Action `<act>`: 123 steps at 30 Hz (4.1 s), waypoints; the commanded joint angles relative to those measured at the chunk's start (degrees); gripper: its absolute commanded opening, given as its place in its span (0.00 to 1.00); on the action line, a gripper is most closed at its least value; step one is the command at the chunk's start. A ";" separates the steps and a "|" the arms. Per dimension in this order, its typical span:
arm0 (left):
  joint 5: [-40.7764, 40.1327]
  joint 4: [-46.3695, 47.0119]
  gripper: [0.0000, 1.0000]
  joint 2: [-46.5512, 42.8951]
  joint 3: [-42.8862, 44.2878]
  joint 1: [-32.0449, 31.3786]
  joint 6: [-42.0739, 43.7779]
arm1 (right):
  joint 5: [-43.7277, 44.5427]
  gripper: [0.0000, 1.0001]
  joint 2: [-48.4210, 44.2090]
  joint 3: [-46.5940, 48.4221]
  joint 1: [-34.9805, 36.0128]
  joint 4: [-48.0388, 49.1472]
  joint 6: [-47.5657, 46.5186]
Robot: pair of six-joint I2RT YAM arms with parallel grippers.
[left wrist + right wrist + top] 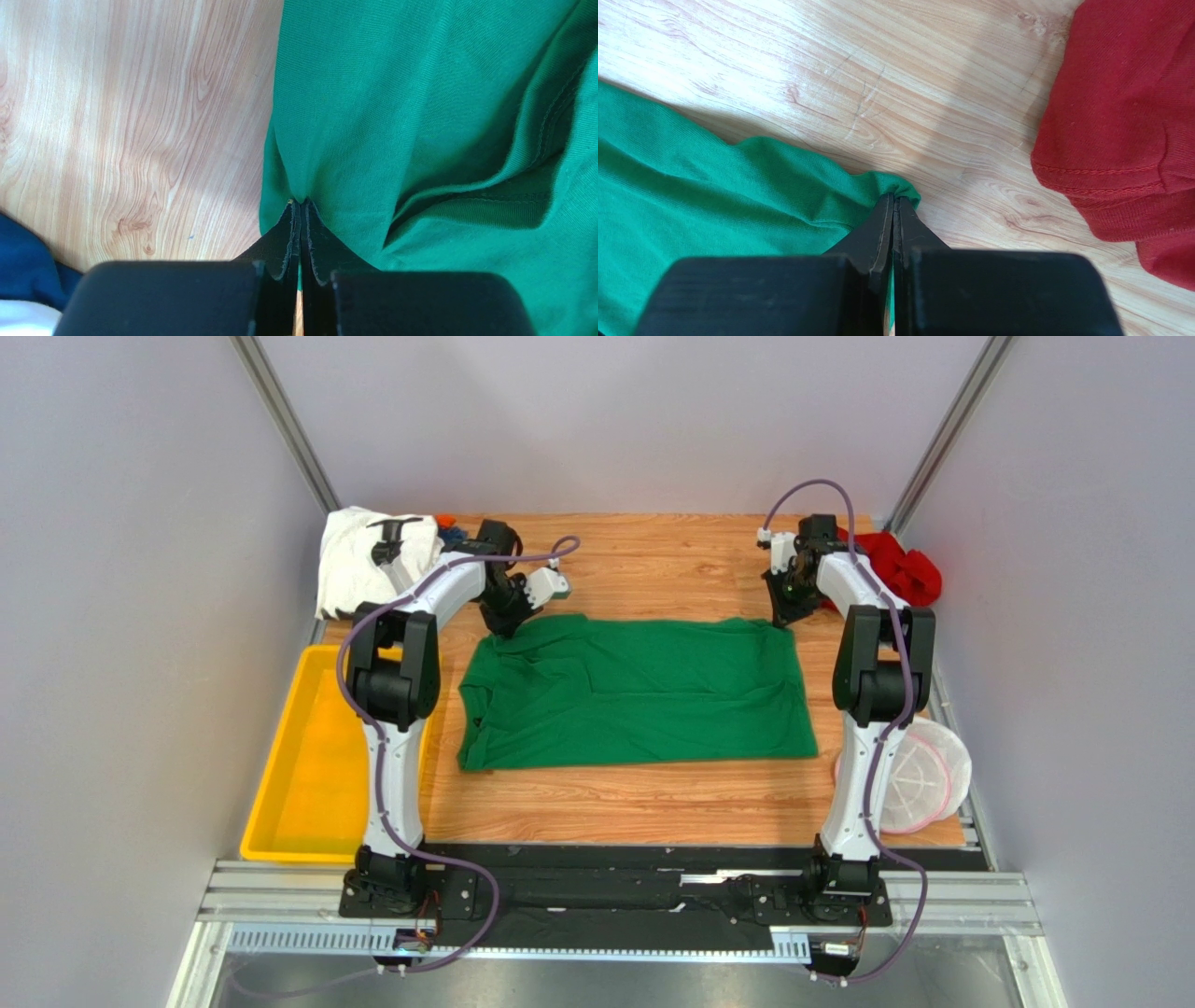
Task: Fold and stack the t-shirts
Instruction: Grap the side of the flattened tshirt furthest away from the robot with both arms, then fold the other side of the tshirt into a rectangle
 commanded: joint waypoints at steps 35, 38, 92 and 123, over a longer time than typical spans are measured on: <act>-3.60 -0.25 0.00 -24.80 -16.59 -3.55 0.69 | -0.53 0.00 -23.25 -20.36 -0.42 -2.43 -5.12; -4.40 -0.07 0.00 -25.86 -18.88 -3.82 0.95 | -0.44 0.00 -25.36 -22.29 -0.42 -2.61 -5.64; -7.92 2.22 0.00 -35.44 -39.54 -12.52 -3.18 | 3.60 0.00 -27.39 -28.98 -0.42 -1.47 -9.51; -10.20 6.87 0.29 -36.59 -42.81 -13.92 -4.67 | 6.41 0.28 -27.30 -29.77 -0.42 -1.38 -10.39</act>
